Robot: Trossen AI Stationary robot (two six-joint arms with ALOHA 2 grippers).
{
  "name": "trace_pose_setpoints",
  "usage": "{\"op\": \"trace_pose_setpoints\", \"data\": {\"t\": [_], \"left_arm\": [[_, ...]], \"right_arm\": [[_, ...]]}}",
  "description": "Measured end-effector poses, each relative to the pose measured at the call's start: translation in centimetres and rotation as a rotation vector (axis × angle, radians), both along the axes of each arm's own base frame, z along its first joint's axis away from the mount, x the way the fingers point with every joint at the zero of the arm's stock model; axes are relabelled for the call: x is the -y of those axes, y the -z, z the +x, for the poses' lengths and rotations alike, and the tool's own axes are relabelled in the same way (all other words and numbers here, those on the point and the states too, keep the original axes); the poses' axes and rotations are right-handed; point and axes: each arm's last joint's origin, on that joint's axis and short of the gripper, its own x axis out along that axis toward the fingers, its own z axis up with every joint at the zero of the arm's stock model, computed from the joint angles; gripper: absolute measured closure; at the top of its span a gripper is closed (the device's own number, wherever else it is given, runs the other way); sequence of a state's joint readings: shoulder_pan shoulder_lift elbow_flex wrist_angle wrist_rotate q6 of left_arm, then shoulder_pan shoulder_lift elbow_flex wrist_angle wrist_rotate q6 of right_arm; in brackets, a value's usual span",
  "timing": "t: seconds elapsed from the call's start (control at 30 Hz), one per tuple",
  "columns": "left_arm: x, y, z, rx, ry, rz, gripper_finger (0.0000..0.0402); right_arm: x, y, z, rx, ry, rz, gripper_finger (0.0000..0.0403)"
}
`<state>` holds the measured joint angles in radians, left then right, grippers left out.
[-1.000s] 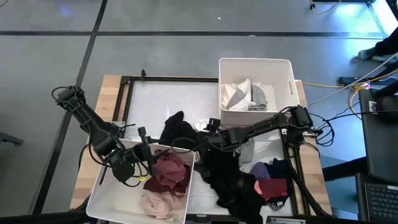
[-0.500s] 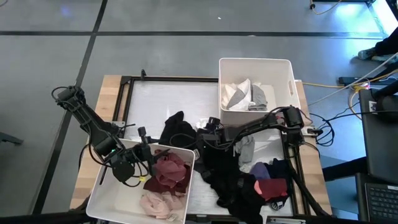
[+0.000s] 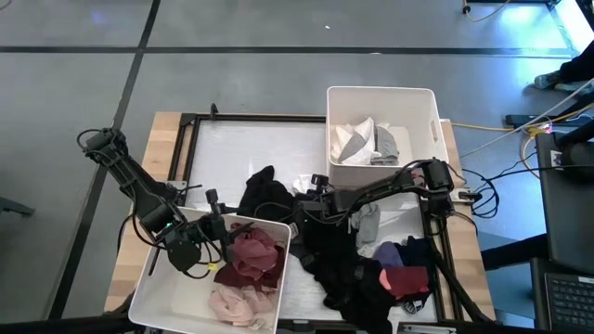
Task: Sort clothes
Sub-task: Put the white sock into the top white bin
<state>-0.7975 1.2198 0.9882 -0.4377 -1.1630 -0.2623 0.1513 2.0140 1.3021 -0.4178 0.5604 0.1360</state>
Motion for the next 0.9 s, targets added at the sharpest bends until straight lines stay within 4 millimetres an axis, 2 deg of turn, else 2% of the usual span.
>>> {"op": "trace_pose_setpoints", "data": {"t": [0.17,0.33,0.53,0.9], "left_arm": [[0.0,0.0,0.0,0.000,0.000,0.000,0.0245],[0.0,0.0,0.0,0.000,0.000,0.000,0.0245],[0.0,0.0,0.0,-0.001,0.000,0.001,0.0245],[0.0,0.0,0.0,0.000,0.000,0.000,0.0245]], "right_arm": [[-0.6,-1.2,0.3,-0.001,-0.019,-0.019,0.0384],[-1.6,-4.1,-0.1,0.028,-0.043,-0.068,0.0398],[-1.7,-8.1,-1.8,0.076,-0.021,-0.133,0.0398],[-0.6,-15.9,-5.5,0.254,-0.001,-0.216,0.0400]]}}
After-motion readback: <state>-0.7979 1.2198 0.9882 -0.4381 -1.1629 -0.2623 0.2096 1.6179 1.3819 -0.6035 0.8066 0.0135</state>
